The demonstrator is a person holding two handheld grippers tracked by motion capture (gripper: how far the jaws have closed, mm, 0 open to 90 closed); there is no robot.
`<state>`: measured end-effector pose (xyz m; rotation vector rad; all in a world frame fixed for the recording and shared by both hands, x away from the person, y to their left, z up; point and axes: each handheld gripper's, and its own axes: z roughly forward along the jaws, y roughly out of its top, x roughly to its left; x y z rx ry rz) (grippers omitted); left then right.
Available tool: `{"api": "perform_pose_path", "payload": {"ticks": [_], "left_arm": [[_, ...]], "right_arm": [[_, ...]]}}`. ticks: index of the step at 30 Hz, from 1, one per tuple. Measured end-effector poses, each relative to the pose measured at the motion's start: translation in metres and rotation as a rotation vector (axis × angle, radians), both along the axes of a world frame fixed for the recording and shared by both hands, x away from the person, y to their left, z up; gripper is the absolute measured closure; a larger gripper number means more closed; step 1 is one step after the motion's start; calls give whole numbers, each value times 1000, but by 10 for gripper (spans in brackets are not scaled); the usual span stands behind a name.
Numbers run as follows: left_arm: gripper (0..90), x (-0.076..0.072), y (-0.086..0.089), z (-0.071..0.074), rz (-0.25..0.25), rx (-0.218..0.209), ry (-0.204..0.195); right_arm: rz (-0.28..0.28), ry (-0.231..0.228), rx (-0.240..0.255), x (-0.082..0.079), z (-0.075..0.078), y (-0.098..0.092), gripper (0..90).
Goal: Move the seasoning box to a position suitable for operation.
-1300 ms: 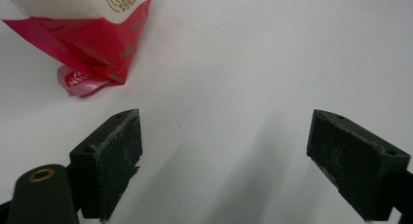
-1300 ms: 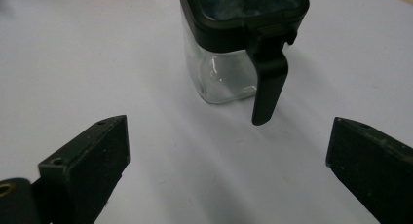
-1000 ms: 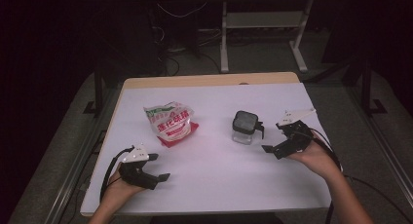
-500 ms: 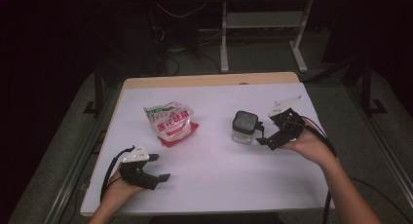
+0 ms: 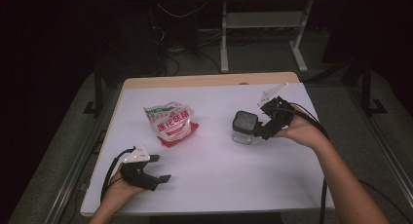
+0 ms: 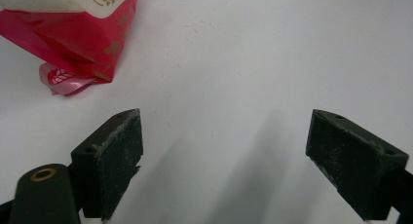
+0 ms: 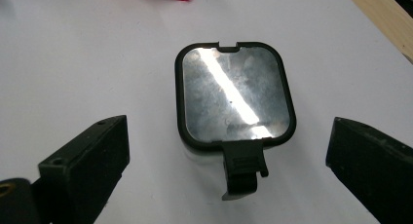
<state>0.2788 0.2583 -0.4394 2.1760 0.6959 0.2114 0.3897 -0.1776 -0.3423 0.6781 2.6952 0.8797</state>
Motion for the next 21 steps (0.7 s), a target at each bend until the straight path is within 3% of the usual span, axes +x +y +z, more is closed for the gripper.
{"api": "perform_pose_path", "payload": {"ticks": [6, 13, 21], "left_arm": [[130, 0, -1, -1, -6, 8, 5], [130, -1, -1, -1, -7, 6, 3], [130, -1, -1, -1, -14, 15, 3]], "right_arm": [[30, 6, -33, 8, 1, 10, 18], [66, 42, -81, 20, 3, 26, 18], [95, 56, -146, 29, -3, 43, 18]]}}
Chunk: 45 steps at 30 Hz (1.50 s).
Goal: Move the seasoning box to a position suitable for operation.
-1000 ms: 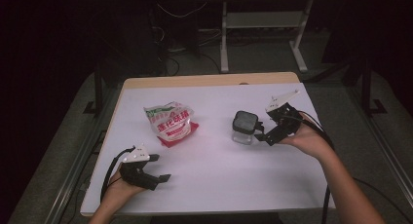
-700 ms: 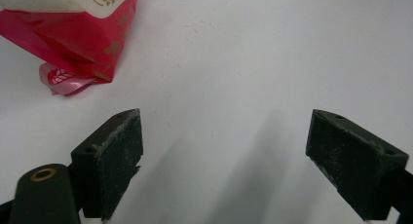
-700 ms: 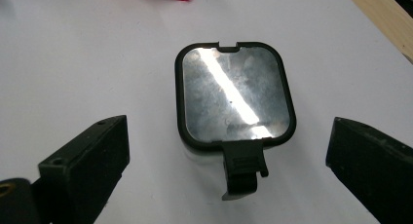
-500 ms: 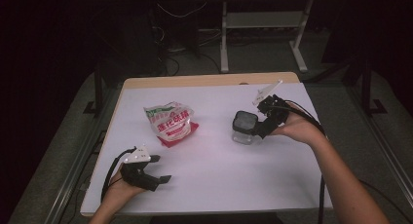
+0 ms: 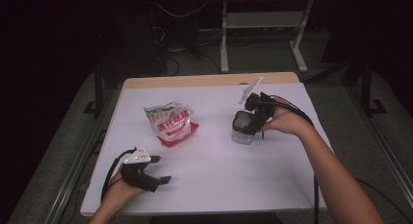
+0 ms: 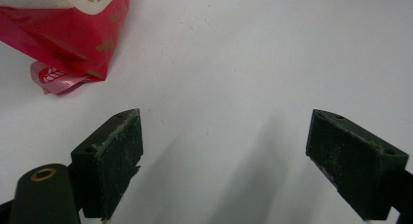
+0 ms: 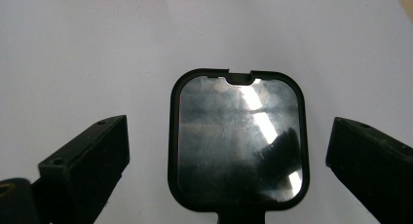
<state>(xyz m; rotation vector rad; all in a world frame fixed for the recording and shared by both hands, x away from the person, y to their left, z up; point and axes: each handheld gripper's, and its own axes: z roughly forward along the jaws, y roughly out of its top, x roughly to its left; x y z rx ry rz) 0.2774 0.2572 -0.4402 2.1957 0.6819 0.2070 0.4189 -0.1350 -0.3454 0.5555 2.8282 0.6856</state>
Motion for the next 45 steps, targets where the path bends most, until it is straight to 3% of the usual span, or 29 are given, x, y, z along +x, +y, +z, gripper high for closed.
{"api": "perform_pose_path", "payload": {"ticks": [10, 21, 25, 31, 37, 45], "left_arm": [[130, -1, -1, 0, -5, 0, 0], [130, -2, -1, -1, -12, 3, 3], [130, -2, -1, -1, -12, 4, 5], [130, -2, -1, -1, -12, 5, 5], [130, -3, -1, -2, -15, 7, 10], [130, -3, -1, -2, -14, 5, 9]], "right_arm": [[7, 48, -74, 17, -15, 15, 18], [15, 103, -135, 25, -32, 24, 18], [22, 108, -191, 26, -38, 26, 55], [37, 140, -190, 28, -40, 27, 128], [37, 144, -208, 28, -42, 27, 135], [36, 162, -196, 30, -41, 26, 148]]}}
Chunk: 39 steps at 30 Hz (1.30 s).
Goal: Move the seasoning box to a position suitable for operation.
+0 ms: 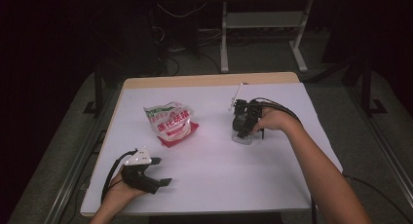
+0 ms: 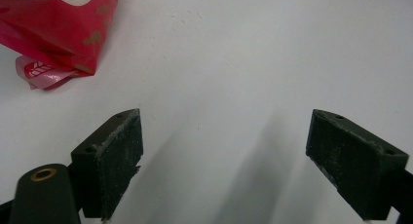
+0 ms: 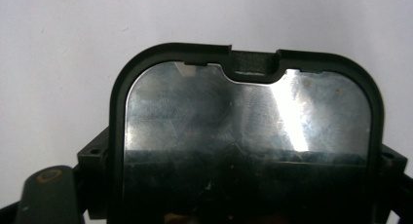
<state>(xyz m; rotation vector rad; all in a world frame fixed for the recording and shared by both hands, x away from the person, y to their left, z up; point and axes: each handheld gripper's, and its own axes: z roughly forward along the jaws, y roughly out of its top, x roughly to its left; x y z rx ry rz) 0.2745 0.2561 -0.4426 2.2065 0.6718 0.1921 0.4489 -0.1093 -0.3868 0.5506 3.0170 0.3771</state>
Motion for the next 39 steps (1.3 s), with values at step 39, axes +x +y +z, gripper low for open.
{"api": "perform_pose_path", "payload": {"ticks": [39], "left_arm": [[133, -2, -2, -2, -14, -21, 7]], "right_arm": [[94, -11, 43, -32, 19, 10, 150]]}}
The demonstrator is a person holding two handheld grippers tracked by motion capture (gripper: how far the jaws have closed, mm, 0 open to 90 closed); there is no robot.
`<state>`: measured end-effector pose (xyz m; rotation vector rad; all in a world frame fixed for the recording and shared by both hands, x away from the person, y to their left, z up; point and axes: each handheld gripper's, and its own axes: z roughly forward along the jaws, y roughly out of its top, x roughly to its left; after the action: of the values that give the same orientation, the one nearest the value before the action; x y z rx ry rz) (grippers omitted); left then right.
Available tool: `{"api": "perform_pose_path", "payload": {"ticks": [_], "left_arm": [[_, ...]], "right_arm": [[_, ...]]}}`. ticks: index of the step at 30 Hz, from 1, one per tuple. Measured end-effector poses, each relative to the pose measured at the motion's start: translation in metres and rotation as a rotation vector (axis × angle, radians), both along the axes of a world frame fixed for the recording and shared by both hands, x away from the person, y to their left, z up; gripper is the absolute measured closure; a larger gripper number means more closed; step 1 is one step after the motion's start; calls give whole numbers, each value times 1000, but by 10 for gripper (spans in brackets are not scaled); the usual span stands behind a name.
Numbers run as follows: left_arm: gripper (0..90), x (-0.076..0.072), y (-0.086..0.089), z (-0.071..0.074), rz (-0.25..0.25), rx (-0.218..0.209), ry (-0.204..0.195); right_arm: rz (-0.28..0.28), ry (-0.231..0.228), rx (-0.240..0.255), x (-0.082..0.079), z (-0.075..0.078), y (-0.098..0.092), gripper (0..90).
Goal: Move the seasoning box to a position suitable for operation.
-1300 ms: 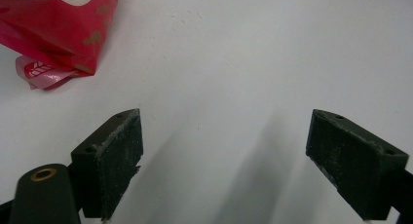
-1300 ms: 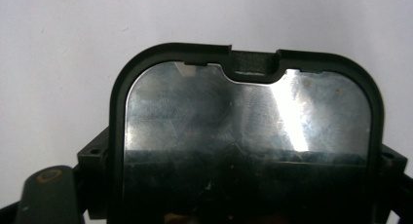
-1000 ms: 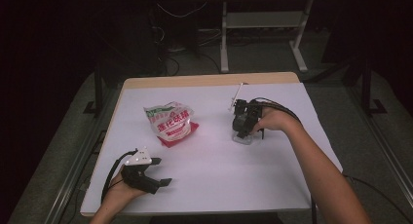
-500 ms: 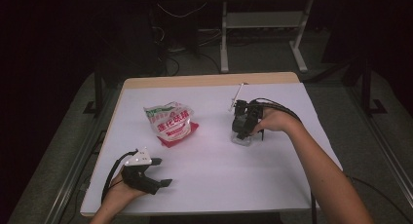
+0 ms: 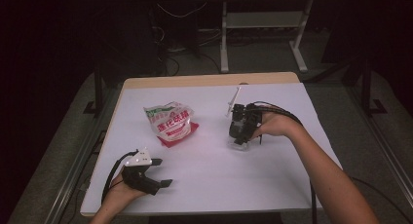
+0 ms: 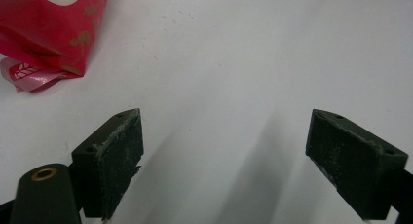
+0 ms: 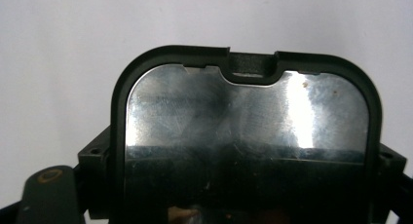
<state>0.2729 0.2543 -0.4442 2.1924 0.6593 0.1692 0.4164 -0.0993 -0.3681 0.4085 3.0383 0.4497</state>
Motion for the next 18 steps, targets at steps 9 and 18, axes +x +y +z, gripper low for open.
{"api": "perform_pose_path", "payload": {"ticks": [9, 18], "left_arm": [[133, 0, -1, -1, -4, 6, -1], [133, 0, -2, -1, -10, 13, -2]], "right_arm": [[39, 9, 17, -23, 1, 6, 150], [116, 6, 11, -45, -1, 14, 150]]}}
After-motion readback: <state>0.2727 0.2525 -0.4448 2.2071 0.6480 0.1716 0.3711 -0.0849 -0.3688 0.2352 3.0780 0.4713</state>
